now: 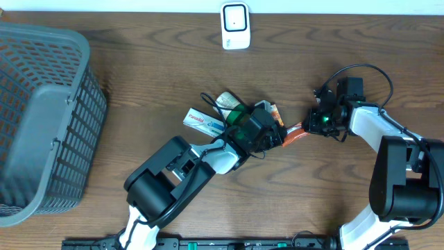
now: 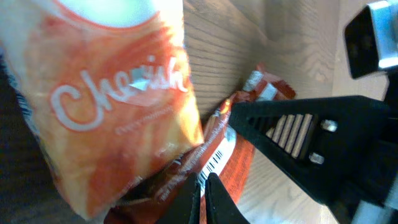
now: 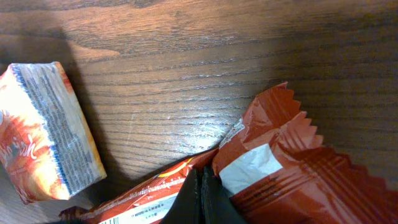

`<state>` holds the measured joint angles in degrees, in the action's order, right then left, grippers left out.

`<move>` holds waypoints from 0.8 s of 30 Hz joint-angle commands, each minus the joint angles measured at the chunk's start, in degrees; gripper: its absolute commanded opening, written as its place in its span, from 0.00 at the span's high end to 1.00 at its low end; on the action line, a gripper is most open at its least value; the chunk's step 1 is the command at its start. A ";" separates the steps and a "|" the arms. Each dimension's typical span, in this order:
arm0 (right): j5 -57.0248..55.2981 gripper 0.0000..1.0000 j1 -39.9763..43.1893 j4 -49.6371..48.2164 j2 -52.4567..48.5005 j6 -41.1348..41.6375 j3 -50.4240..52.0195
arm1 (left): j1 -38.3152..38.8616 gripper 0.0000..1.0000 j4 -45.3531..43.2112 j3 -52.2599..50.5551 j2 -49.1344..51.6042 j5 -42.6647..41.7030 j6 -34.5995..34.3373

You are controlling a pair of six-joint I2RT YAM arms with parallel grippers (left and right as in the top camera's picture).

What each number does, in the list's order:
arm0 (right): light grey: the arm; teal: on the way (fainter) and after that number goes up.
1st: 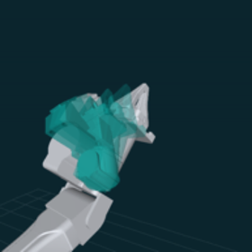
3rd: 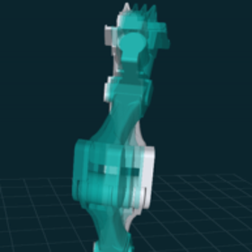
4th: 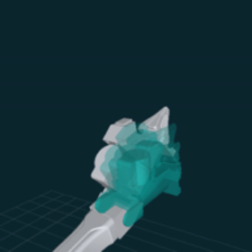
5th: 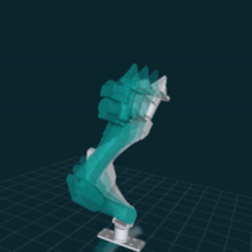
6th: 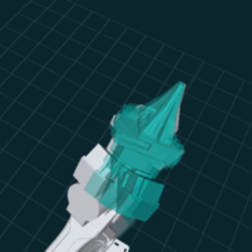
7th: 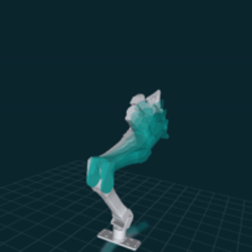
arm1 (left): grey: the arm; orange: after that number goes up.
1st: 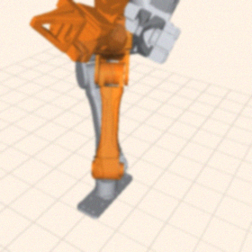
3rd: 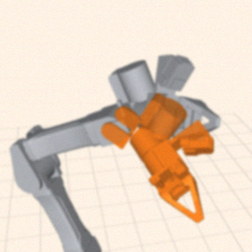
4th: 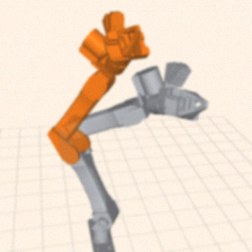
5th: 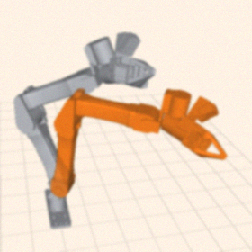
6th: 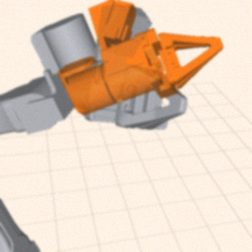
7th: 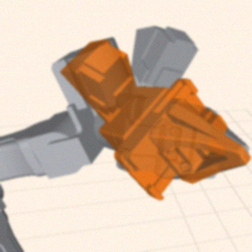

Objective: Scan the item barcode

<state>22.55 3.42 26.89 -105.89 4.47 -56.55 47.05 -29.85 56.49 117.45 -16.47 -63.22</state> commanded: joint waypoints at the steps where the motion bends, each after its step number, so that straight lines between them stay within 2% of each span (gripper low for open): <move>1: -4.50 0.87 -1.07 1.03 -3.74 0.63 3.19 | 0.94 0.93 0.59 0.26 3.85 0.24 -1.42; 3: -4.50 0.79 -0.44 1.20 -3.74 0.63 2.32 | 1.40 0.93 0.57 0.26 4.83 0.07 -1.42; 5: -4.48 0.58 0.50 1.90 -3.74 0.66 0.98 | 1.57 0.93 0.59 0.26 5.16 0.09 -1.40; 7: -4.48 0.56 1.44 3.41 -3.74 0.63 -0.61 | 1.57 0.93 0.57 0.26 5.16 0.11 -1.40; 8: -4.50 0.60 2.08 5.03 -3.74 0.61 -1.92 | 1.57 0.93 0.59 0.26 5.16 0.31 -1.40; 11: -4.74 0.83 3.34 7.72 -3.74 0.61 -4.04 | 1.57 0.93 0.59 0.26 5.16 0.31 -1.40; 13: -4.76 0.91 4.68 8.94 -3.74 0.61 -5.55 | 1.57 0.93 0.63 0.20 5.16 0.28 -1.38; 17: -4.22 0.94 8.13 10.23 -3.74 0.63 -8.02 | 1.57 0.93 0.92 -0.07 5.16 0.28 -1.38; 20: 1.18 0.99 9.33 11.30 -3.74 0.59 -9.75 | 1.57 0.93 1.07 -0.07 5.16 0.33 -1.18; 24: 5.38 0.99 9.29 14.05 -3.61 -0.85 -14.71 | 1.57 0.93 1.05 -0.07 5.16 0.31 -0.81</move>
<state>22.76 12.84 39.33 -109.43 5.21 -66.94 48.45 -30.33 57.58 120.70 -16.43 -64.64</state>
